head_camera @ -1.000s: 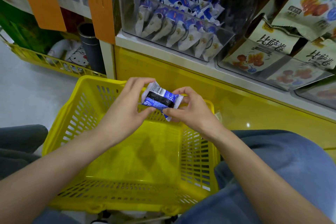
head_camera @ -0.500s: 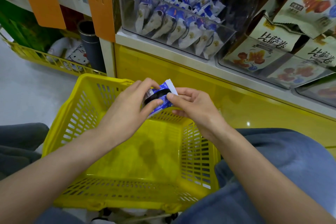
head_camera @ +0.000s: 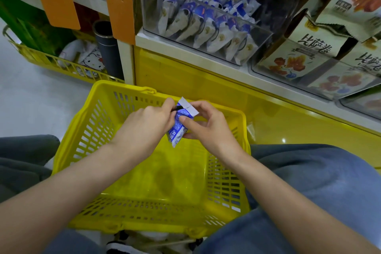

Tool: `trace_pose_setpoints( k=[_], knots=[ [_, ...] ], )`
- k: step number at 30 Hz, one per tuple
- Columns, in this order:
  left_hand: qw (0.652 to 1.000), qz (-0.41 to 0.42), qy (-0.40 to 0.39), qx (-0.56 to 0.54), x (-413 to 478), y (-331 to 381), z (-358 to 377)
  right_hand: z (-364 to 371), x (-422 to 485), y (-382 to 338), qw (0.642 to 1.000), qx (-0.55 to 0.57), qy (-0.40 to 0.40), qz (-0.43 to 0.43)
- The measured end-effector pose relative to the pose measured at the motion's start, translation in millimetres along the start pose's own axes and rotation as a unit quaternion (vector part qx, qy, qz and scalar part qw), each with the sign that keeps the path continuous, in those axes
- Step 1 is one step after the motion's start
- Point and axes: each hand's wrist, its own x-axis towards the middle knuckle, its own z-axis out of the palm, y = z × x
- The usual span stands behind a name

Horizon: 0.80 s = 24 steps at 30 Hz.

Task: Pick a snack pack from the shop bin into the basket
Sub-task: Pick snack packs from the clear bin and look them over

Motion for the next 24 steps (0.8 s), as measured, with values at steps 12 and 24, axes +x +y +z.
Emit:
trace_pose_setpoints(
  k=[12,24],
  knots=[
    [0.991,-0.022,0.025,-0.130,-0.4,-11.2,12.0,8.5,-6.3,10.3,0.991,-0.122,-0.007,-0.058],
    [0.967,-0.050,0.007,-0.251,0.3,-6.8,31.3,-3.4,8.1,12.8,0.984,-0.166,0.046,-0.044]
  ],
)
